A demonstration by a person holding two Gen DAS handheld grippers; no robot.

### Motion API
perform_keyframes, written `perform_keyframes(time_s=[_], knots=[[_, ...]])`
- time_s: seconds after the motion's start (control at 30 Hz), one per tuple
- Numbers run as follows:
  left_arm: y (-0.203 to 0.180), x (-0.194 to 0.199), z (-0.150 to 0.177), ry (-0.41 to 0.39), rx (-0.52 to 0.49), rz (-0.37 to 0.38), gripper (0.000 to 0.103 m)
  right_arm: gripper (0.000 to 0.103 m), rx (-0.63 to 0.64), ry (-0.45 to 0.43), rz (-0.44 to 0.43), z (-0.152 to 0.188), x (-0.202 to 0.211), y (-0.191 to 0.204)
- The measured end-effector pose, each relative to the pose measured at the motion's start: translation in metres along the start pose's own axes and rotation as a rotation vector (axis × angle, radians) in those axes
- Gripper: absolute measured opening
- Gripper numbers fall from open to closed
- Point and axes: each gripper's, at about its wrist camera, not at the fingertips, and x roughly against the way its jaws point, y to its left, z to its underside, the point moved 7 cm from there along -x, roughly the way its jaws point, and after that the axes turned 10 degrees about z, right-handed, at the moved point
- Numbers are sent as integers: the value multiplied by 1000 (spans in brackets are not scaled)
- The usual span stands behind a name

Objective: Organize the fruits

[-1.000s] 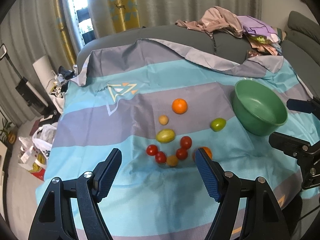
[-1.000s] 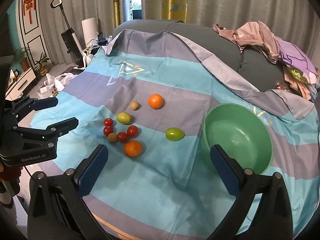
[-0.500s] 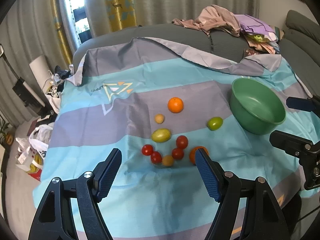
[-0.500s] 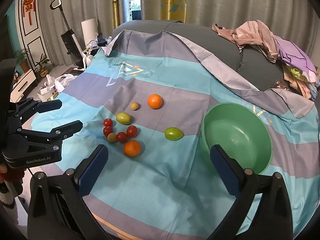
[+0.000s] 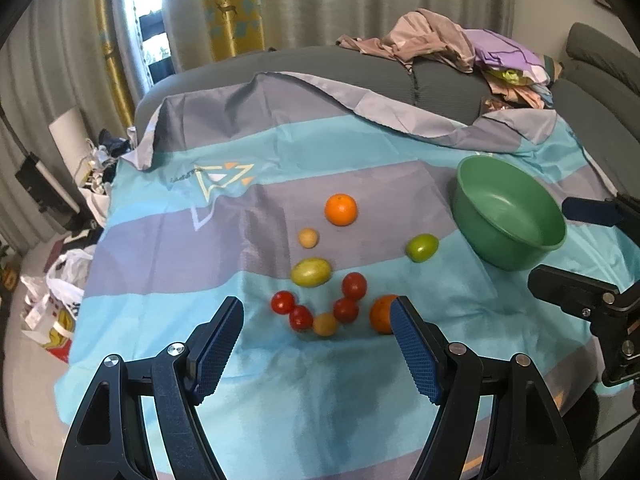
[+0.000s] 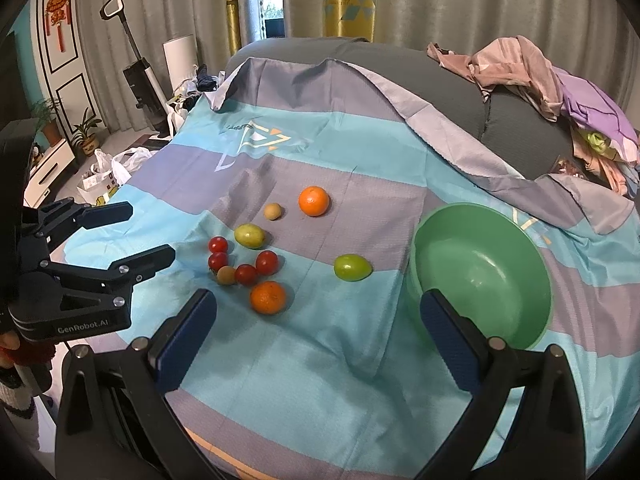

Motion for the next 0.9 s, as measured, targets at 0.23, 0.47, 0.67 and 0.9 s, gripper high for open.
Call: perform_keyframes(time_s=[0.23, 0.47, 0.67, 0.9], knots=[[6, -13, 4, 8, 49, 43, 76, 103, -10, 17, -9, 4, -10, -1], [15, -24, 12, 19, 68, 73, 76, 102, -32, 22, -41, 7, -20, -2], [22, -35, 23, 36, 71, 91, 76, 102, -45, 55, -80, 18, -38, 3], [29, -42, 32, 58, 87, 87, 76, 102, -65, 82, -93, 22, -50, 3]])
